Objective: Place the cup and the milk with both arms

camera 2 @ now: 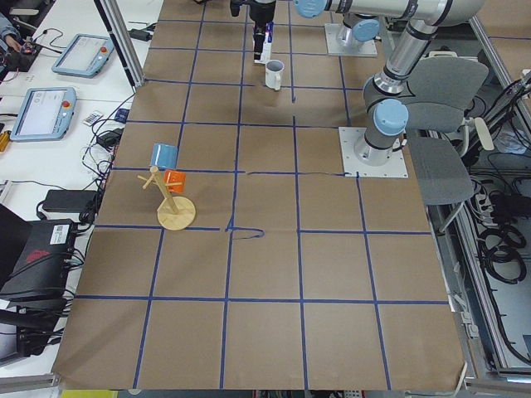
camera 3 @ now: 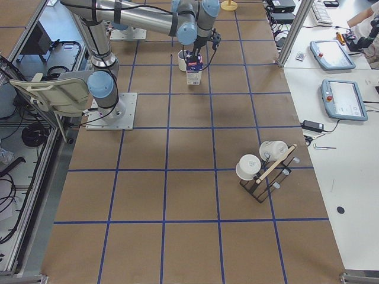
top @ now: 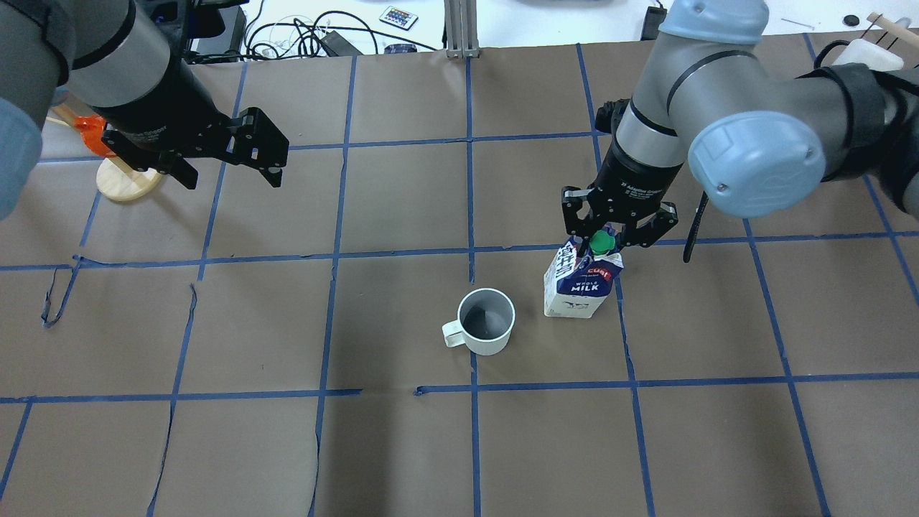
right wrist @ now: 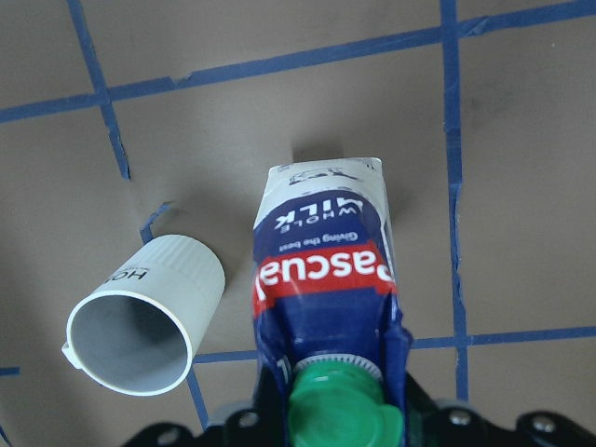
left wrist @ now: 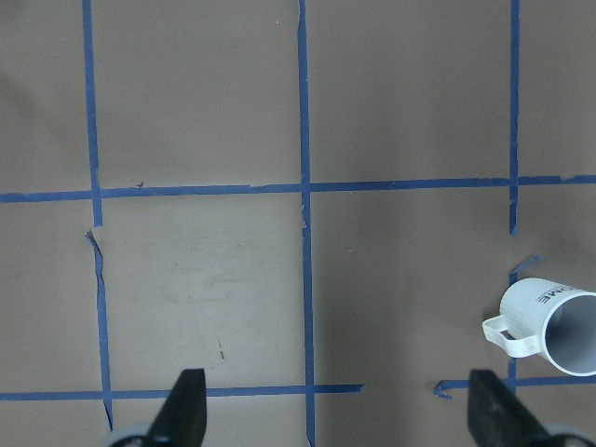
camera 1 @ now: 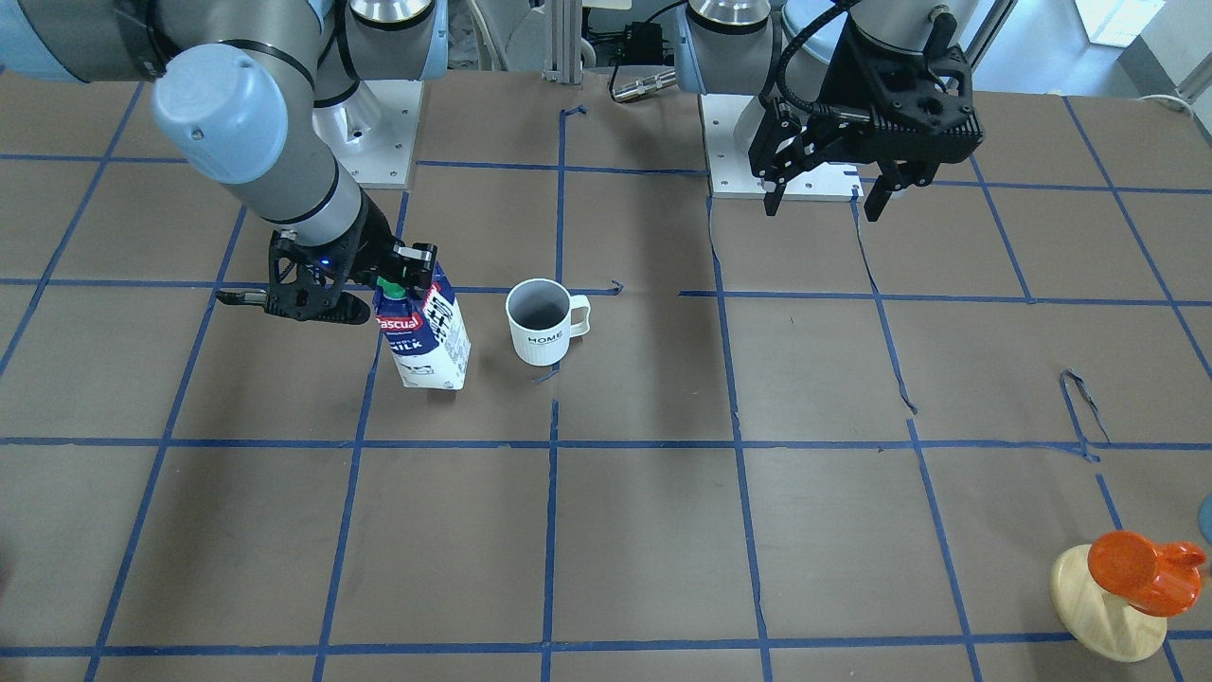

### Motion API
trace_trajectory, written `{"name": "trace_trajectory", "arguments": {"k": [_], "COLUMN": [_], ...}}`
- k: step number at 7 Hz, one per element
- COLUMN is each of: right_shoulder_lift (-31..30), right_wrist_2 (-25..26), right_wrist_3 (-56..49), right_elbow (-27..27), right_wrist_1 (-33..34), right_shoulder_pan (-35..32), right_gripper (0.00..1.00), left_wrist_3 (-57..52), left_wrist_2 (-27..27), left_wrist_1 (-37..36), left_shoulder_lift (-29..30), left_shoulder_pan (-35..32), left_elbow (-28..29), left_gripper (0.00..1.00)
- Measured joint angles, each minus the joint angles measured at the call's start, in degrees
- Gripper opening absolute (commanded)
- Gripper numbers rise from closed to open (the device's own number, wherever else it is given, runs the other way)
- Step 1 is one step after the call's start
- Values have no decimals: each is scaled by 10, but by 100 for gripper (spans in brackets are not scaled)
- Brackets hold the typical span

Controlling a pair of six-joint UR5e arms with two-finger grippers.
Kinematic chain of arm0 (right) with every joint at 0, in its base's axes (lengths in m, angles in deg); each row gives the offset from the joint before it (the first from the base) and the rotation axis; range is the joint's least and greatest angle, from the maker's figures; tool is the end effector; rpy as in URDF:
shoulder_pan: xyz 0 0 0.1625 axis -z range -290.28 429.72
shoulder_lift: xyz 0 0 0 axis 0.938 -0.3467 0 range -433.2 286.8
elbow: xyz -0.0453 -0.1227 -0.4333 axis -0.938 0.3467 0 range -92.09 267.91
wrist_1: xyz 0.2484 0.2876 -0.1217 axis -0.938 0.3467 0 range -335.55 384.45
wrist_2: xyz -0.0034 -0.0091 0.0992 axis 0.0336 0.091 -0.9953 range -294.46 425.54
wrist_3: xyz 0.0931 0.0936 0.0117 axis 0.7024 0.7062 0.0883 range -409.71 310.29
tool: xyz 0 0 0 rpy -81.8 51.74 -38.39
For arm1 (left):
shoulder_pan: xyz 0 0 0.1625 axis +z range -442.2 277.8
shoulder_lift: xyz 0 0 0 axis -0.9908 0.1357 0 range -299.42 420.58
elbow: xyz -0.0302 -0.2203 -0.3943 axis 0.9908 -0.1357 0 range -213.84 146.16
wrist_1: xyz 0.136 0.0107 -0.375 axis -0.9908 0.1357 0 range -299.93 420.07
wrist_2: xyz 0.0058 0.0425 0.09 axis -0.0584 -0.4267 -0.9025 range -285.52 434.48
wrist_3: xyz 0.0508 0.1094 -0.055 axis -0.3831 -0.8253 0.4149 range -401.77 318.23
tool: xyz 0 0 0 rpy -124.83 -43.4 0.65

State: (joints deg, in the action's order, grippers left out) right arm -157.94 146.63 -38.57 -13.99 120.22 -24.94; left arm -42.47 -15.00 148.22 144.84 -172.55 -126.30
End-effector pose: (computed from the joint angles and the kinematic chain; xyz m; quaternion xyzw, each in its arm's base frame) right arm 0.1917 -0.4587 0.3541 0.0638 0.9900 0.1087 0.0630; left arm -0.1371 -0.4406 0.5114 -0.0094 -0.9989 0.0448 0.0044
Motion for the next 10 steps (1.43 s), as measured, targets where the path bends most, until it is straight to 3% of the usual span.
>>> {"name": "trace_trajectory", "arguments": {"k": [6, 7, 8, 9, 10], "right_shoulder_lift": [0, 3, 8, 13, 16], "right_wrist_2": [10, 9, 8, 7, 8], "right_wrist_3": [6, 8, 11, 13, 15], "right_elbow": [-11, -11, -11, -11, -11], "right_wrist_1": [17, 20, 27, 35, 39], "right_shoulder_pan": [-47, -49, -50, -52, -53], "right_gripper": [13, 18, 39, 97, 100], "left_wrist_3": [0, 0, 0, 0, 0], "left_wrist_2": [0, 0, 0, 0, 0], "left_wrist_1": [0, 0, 0, 0, 0], "left_shoulder_lift": [-1, -1, -1, -1, -1], "left_shoulder_pan": [-1, -1, -1, -1, -1], "left_elbow": [0, 0, 0, 0, -1], "left_gripper": [100, 100, 100, 100, 100]}}
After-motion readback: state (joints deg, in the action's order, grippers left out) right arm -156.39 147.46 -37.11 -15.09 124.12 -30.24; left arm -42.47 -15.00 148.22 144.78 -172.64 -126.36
